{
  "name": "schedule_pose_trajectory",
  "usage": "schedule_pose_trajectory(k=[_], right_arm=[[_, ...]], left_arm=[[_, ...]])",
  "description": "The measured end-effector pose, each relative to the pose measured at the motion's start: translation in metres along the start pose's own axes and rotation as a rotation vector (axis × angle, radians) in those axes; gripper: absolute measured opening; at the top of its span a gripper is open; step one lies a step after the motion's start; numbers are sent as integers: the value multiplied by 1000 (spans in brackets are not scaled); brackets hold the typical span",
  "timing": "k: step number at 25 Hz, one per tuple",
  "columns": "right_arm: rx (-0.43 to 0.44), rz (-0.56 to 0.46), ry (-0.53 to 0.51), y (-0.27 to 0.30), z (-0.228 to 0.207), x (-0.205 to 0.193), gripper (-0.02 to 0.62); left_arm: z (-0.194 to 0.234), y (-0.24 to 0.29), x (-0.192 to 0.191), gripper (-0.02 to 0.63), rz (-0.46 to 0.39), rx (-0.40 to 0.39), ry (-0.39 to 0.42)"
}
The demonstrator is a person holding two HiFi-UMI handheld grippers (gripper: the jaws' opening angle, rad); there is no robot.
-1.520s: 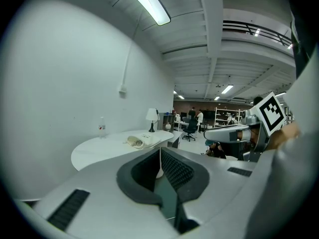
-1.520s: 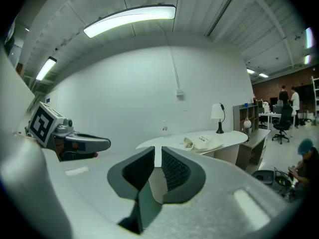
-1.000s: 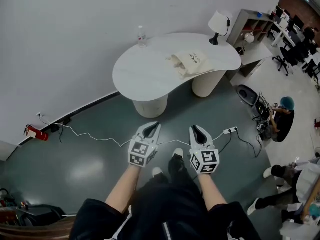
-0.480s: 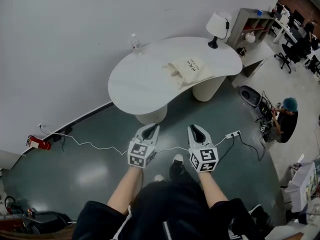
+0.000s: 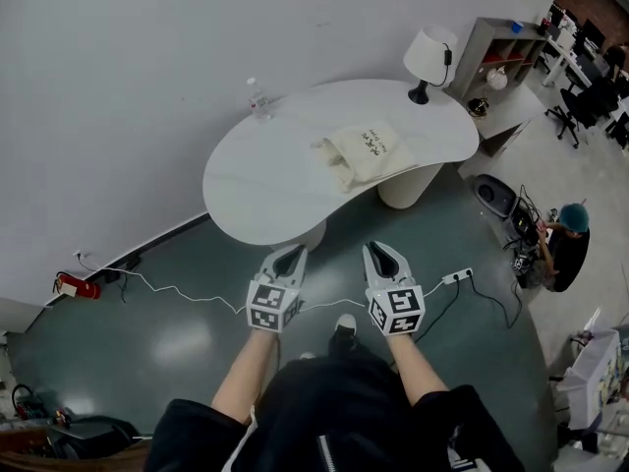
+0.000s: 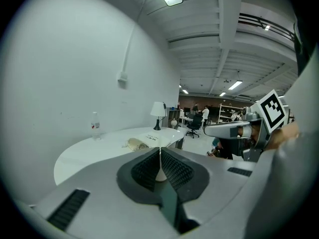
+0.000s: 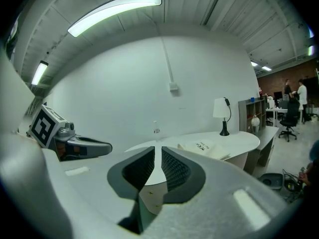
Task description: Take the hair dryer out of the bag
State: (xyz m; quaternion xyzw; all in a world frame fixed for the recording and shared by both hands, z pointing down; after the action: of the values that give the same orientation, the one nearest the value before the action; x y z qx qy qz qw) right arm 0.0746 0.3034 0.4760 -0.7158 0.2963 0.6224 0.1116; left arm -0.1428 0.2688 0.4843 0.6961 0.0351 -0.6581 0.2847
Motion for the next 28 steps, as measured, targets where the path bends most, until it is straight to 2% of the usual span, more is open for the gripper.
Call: schedule_pose_trajectory(k=[14,21,28], right_arm=[[77,15,6,11,-50,13,31],[87,12,22,13,-54,10,32],[86,26,16,24,-56,6,31]], left_arm=[[-11,31,12,17,17,78,-19],[-6,27,12,17,27,100,-18],[-1,43,8,17,30,88,-29]])
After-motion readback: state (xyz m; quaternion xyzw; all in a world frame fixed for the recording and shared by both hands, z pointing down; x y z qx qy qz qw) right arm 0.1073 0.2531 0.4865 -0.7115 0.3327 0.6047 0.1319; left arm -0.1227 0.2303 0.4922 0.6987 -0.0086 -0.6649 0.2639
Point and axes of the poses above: the fingertips, and each gripper's own axes: y forward along the fingers, z to its left, x out of its top, the point moved 8 cm from there along -y, backward along the fingers, and after that the axes turned 12 degrees about x, right-handed, at the moved point
